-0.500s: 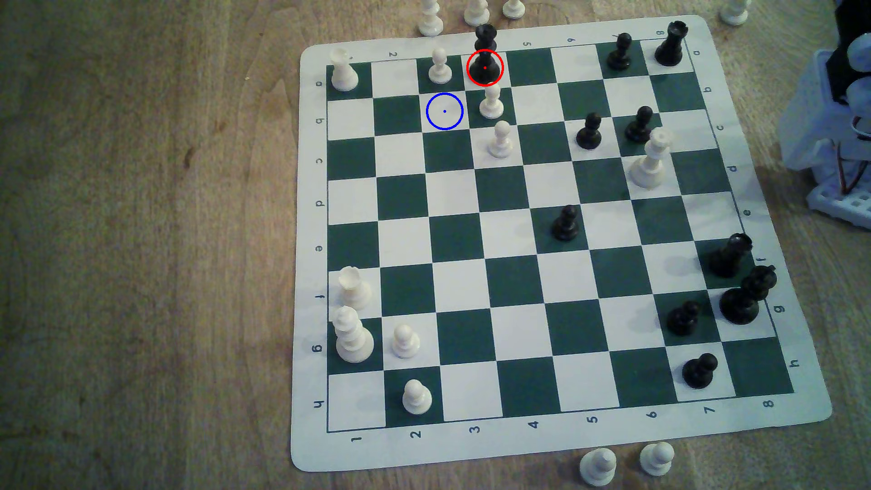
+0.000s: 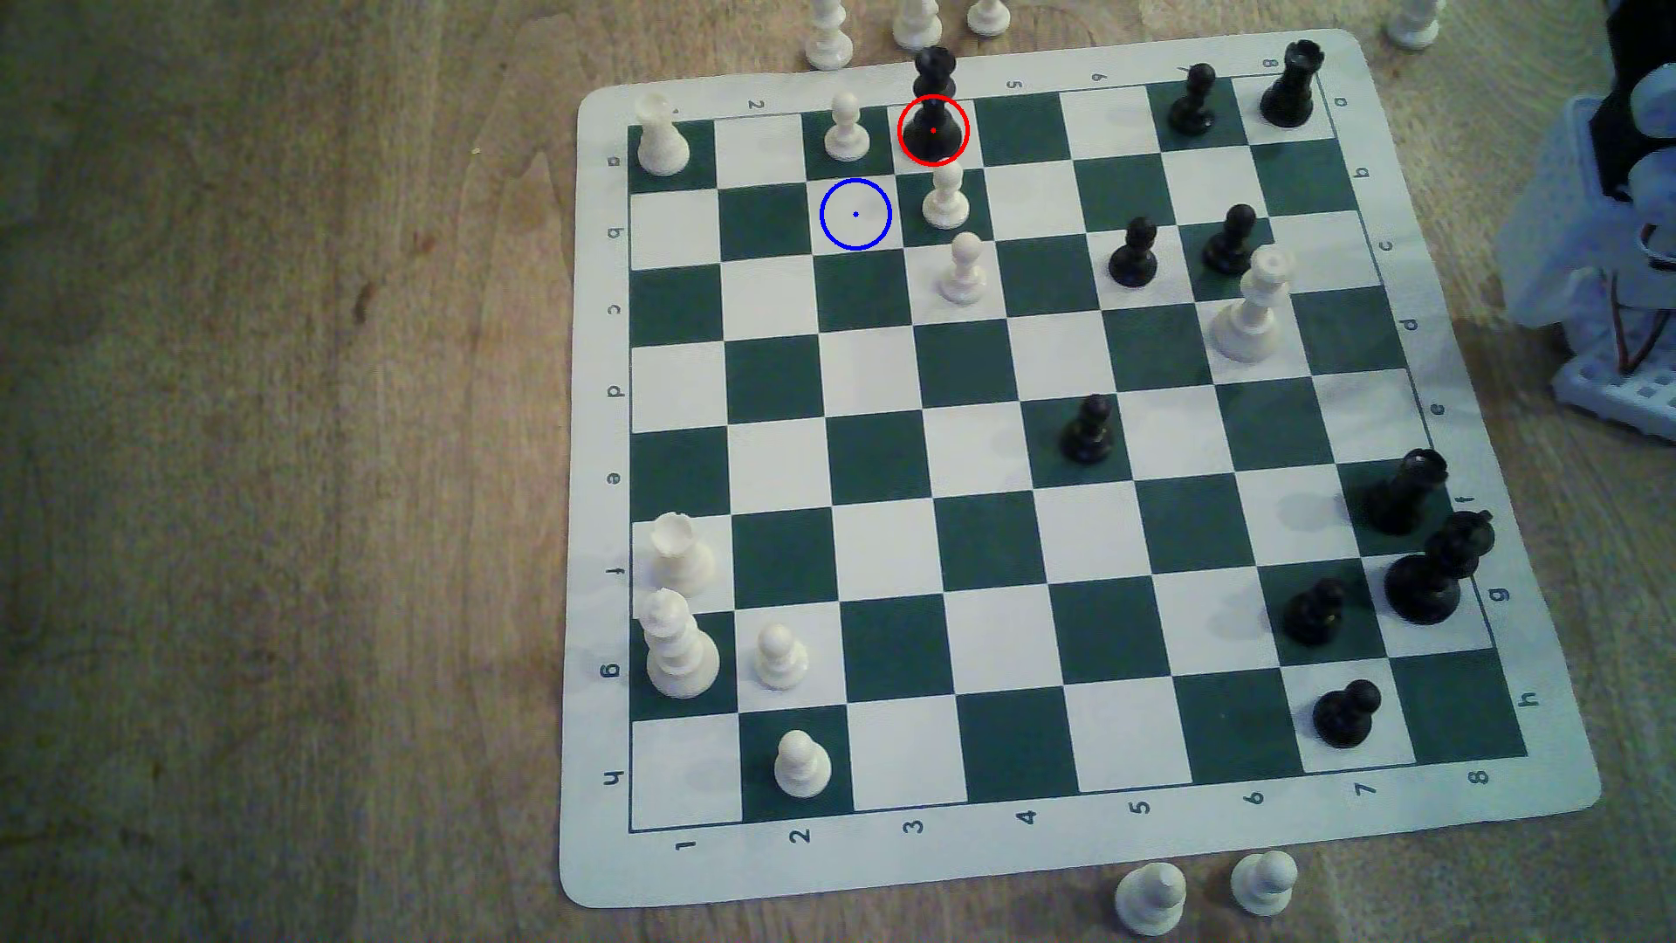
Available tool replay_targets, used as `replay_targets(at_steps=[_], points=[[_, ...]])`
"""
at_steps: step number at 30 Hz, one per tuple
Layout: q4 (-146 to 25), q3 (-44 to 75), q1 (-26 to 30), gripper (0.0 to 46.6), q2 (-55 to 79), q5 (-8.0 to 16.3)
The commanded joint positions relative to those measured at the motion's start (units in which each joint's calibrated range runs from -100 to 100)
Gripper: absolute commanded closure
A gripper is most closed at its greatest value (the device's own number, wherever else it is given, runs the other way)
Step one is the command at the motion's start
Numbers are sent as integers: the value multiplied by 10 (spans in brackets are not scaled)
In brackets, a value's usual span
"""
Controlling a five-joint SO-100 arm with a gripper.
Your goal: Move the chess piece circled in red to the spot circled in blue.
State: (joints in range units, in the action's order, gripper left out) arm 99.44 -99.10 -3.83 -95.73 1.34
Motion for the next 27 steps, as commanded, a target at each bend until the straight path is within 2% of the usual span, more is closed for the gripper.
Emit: replay_targets(at_steps=[1,7,10,16,20,21,22,24,27], points=[[2,-8,4,464,-1,1],[2,-8,4,464,-1,1],[-14,-8,30,455,-1,1],[-223,-8,26,464,-1,-4],[-407,-8,-28,464,0,-4],[-474,-8,-47,464,0,-25],[-501,-8,-57,464,0,-25],[-564,-8,-96,464,1,-10],[-710,-8,-118,464,1,-9]])
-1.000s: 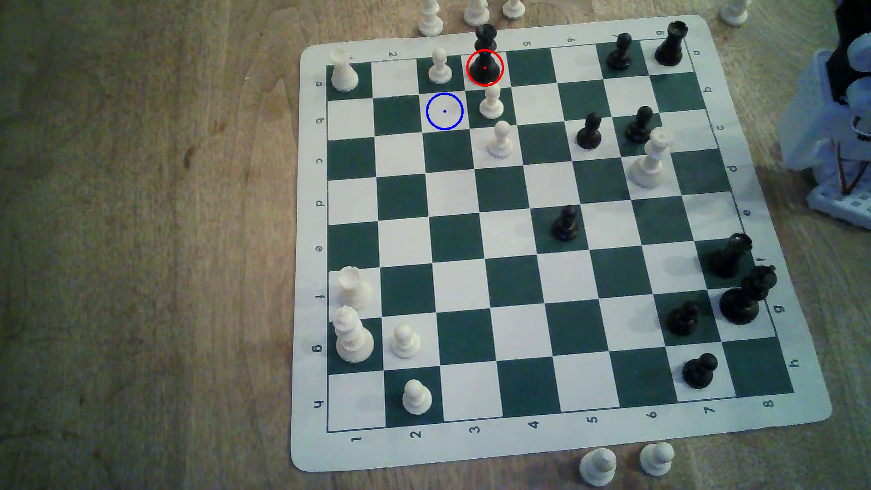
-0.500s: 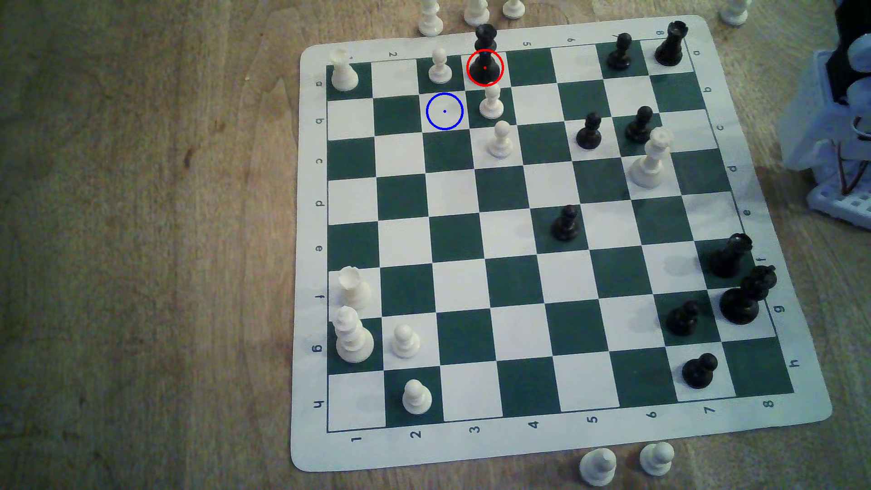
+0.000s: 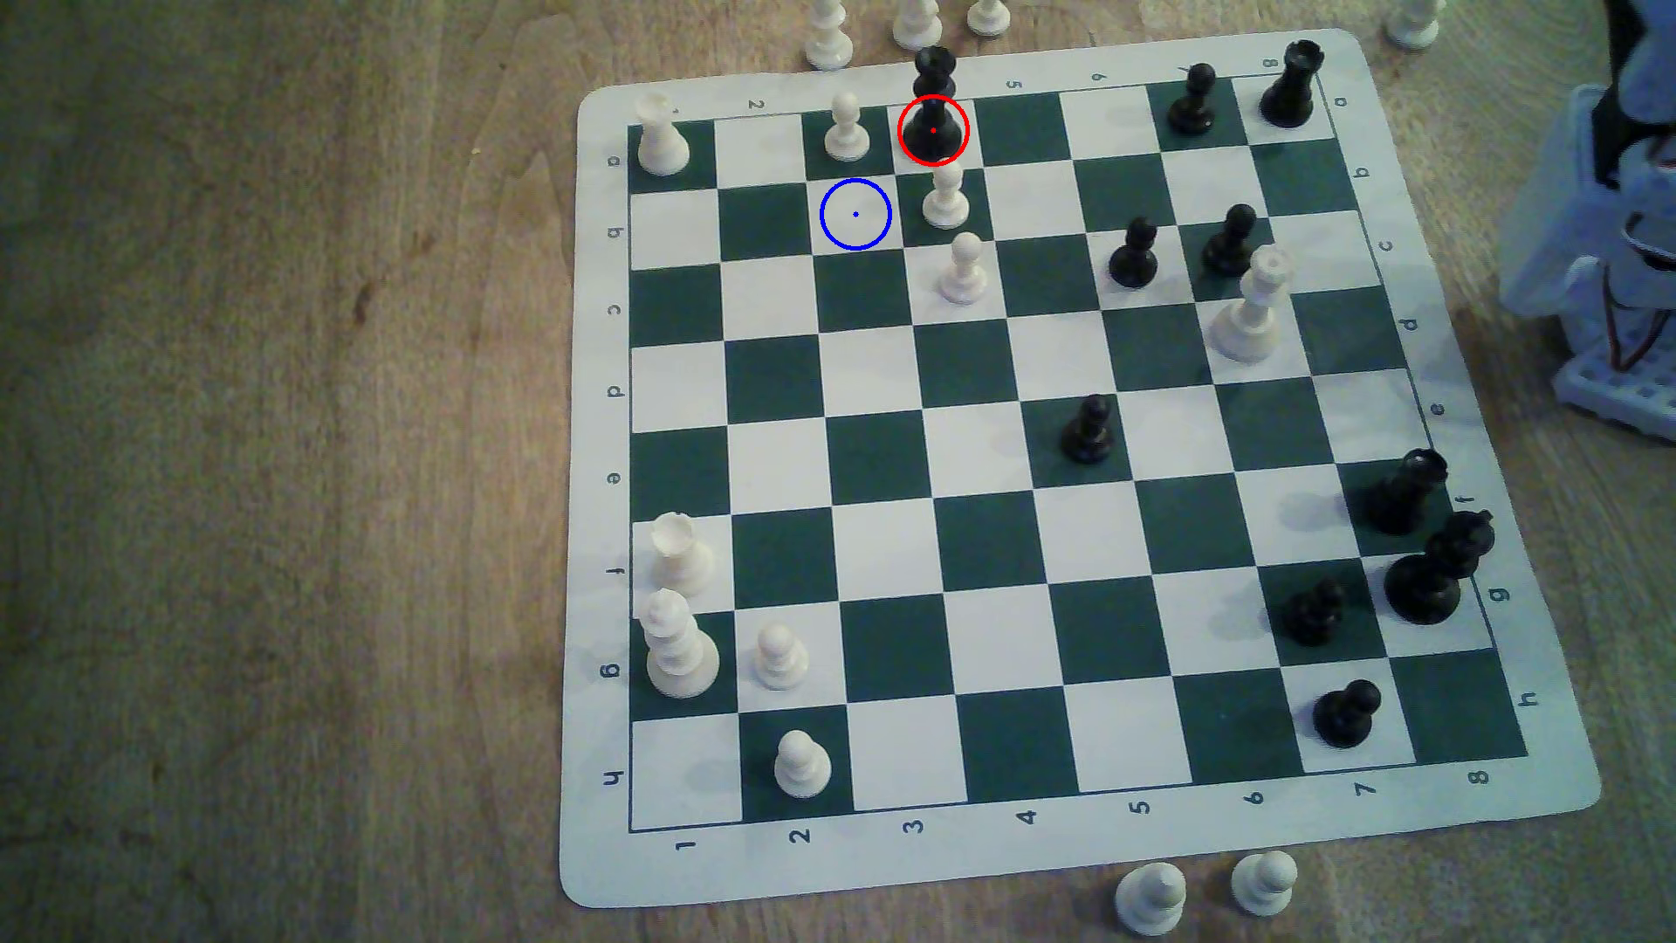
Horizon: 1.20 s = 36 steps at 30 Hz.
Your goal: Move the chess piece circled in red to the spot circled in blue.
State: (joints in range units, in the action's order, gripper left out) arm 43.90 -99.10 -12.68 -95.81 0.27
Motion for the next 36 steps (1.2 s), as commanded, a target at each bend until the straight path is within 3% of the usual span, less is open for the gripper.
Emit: replay_targets(at_steps=[1,2,3,5,12,16,22,29,36], points=[[-193,-8,-32,464,1,1],[-229,-5,-32,464,1,0],[-419,52,-42,455,1,4],[-620,142,-47,458,27,20],[-945,314,-50,446,147,-6],[-1075,438,-28,453,244,10],[-1098,538,-6,434,325,37],[-1141,641,31,445,431,34],[-1094,672,34,310,514,18]])
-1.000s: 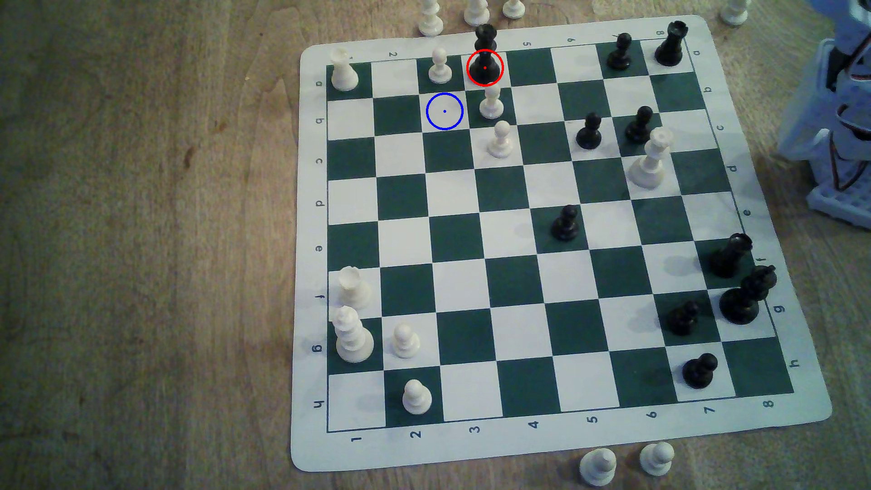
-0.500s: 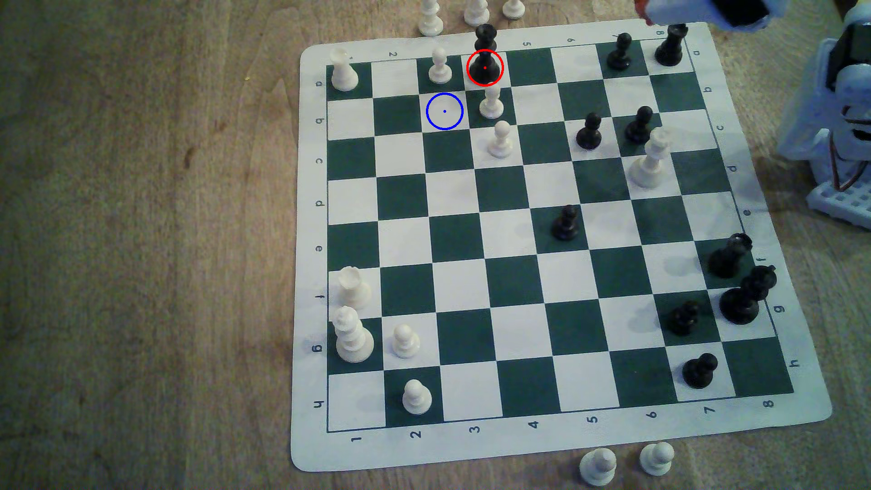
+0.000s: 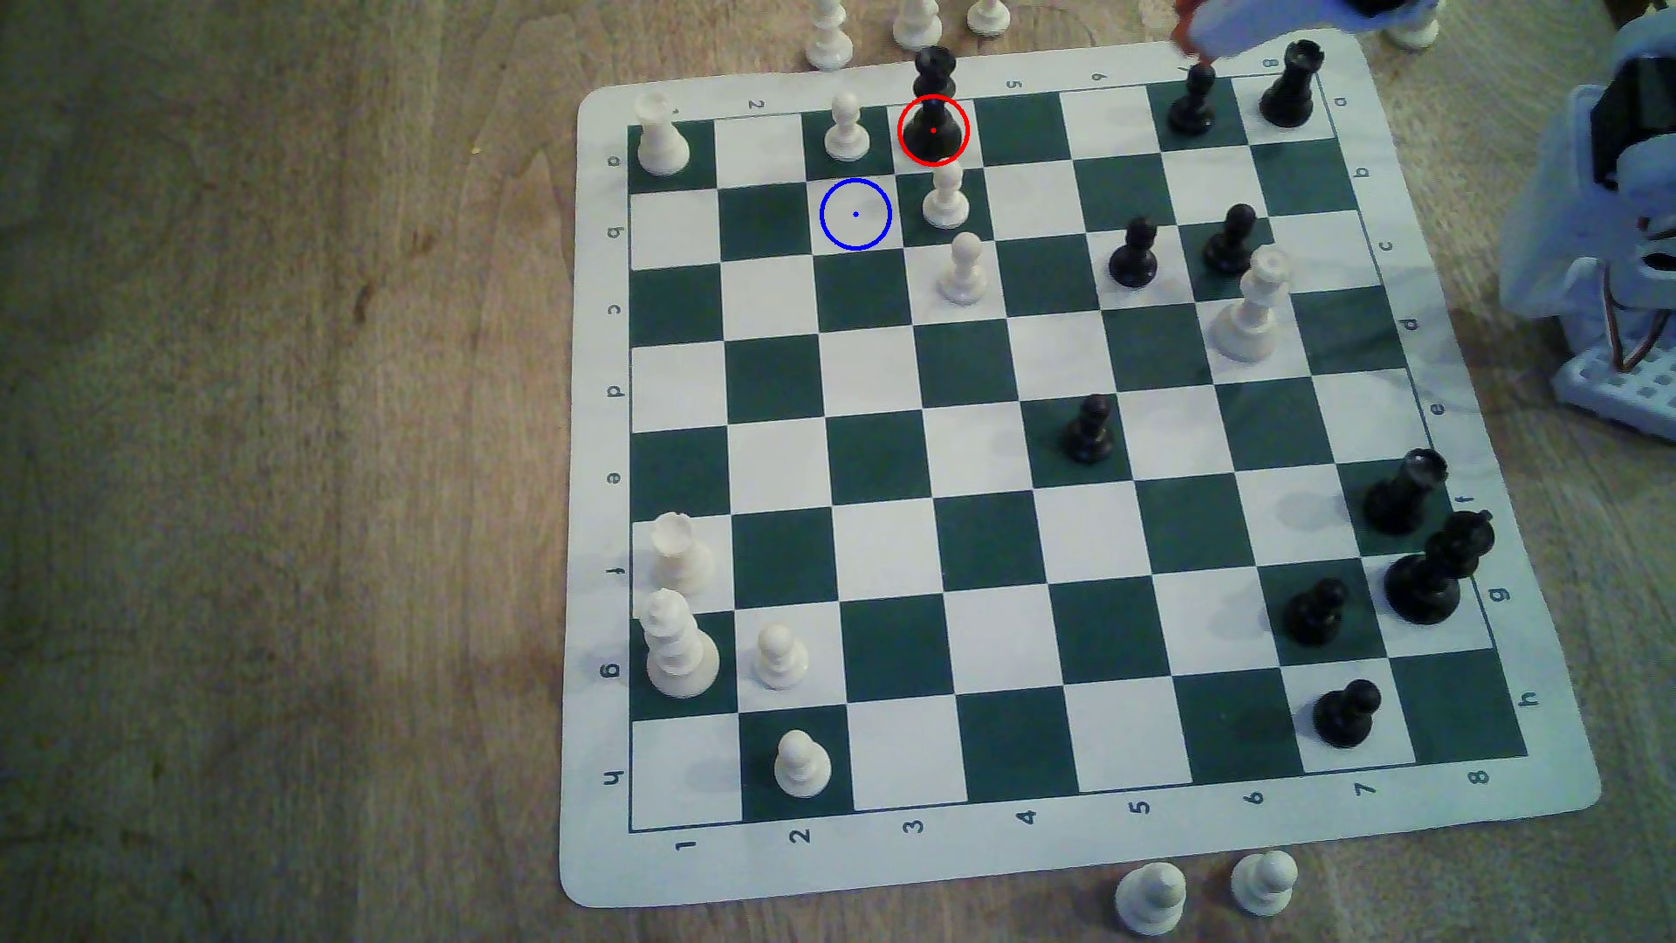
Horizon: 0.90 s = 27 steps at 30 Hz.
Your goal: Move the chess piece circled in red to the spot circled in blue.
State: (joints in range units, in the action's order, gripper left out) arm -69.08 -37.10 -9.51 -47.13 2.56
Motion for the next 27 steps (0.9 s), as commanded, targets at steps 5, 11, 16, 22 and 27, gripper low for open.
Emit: replay_targets(at_steps=[5,11,16,22,27], points=[[116,42,-10,268,106,-5],[213,44,-32,287,199,-5],[239,65,-44,291,244,-4],[276,67,-55,304,287,-5],[285,75,-66,312,331,-3]])
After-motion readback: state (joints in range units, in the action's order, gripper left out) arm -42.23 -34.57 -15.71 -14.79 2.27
